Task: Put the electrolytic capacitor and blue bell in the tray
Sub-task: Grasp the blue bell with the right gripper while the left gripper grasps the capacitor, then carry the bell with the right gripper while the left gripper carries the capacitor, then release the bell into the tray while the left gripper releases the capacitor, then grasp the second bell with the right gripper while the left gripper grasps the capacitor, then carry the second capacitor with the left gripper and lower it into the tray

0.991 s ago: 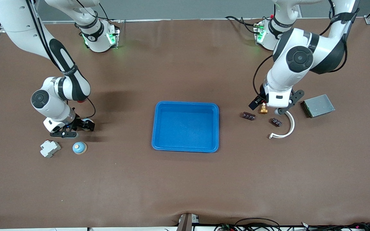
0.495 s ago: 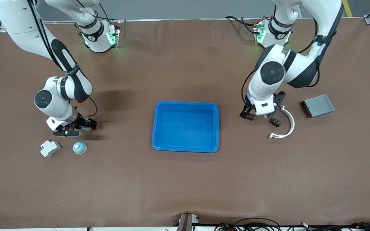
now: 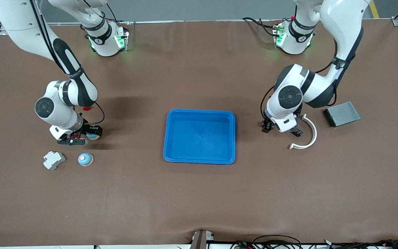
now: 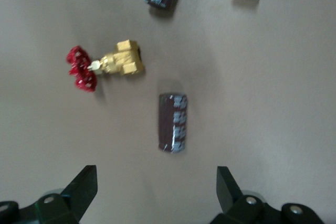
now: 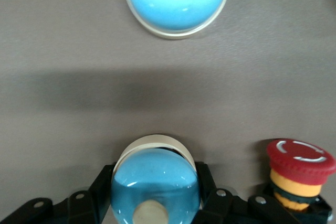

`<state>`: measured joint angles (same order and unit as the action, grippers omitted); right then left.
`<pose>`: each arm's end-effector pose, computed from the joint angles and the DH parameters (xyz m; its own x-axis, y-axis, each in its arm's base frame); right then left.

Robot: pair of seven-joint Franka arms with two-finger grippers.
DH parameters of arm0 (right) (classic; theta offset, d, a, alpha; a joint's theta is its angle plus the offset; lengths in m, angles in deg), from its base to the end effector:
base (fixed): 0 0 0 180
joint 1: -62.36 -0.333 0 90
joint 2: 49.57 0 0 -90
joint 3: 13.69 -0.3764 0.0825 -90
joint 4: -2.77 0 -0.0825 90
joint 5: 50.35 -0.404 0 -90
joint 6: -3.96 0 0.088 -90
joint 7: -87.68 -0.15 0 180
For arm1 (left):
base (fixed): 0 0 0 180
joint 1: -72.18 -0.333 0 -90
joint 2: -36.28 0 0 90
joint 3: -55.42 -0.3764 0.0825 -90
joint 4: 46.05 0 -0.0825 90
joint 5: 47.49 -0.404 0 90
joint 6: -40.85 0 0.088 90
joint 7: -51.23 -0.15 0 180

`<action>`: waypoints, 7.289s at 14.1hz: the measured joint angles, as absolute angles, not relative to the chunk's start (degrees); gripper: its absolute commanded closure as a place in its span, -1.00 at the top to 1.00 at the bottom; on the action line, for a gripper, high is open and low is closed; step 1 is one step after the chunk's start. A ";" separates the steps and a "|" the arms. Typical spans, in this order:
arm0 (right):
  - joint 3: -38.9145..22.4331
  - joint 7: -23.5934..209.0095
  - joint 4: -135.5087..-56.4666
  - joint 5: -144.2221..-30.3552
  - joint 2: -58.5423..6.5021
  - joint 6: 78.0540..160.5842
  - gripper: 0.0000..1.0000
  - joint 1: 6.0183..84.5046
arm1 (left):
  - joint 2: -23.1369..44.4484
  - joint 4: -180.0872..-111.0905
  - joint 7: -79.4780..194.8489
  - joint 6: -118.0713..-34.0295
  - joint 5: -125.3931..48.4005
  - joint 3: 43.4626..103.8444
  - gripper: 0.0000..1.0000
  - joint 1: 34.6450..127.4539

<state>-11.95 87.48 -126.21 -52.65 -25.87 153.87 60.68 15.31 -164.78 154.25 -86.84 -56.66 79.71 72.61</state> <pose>0.5662 -0.0012 0.1695 0.9981 -0.0373 -0.0481 -0.0376 -0.9993 -0.0061 0.5451 -0.2362 0.2528 0.2966 0.9550 -0.0010 0.9407 -0.2924 -0.1723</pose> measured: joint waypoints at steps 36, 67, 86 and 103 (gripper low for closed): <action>-12.47 18.58 -92.10 -52.86 -8.65 140.10 -1.00 20.51 | 0.89 -143.13 176.24 -92.38 -58.04 78.04 -1.00 90.28; -10.93 43.26 -81.77 -53.46 -12.89 120.92 1.00 31.47 | 3.07 -144.79 145.19 -71.68 -70.29 74.57 1.00 70.67; -10.37 92.31 -107.95 -51.21 -24.92 140.91 1.00 58.39 | 9.07 -166.87 135.98 -91.44 -71.17 74.84 -0.50 62.19; -11.17 97.22 -104.68 -51.30 -13.98 152.72 1.00 61.46 | 11.41 -154.96 138.43 -92.35 -71.12 79.06 -1.00 65.83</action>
<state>-11.17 97.22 -104.68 -51.30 -13.98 152.72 61.46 11.41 -154.96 138.43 -92.35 -71.12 79.06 65.83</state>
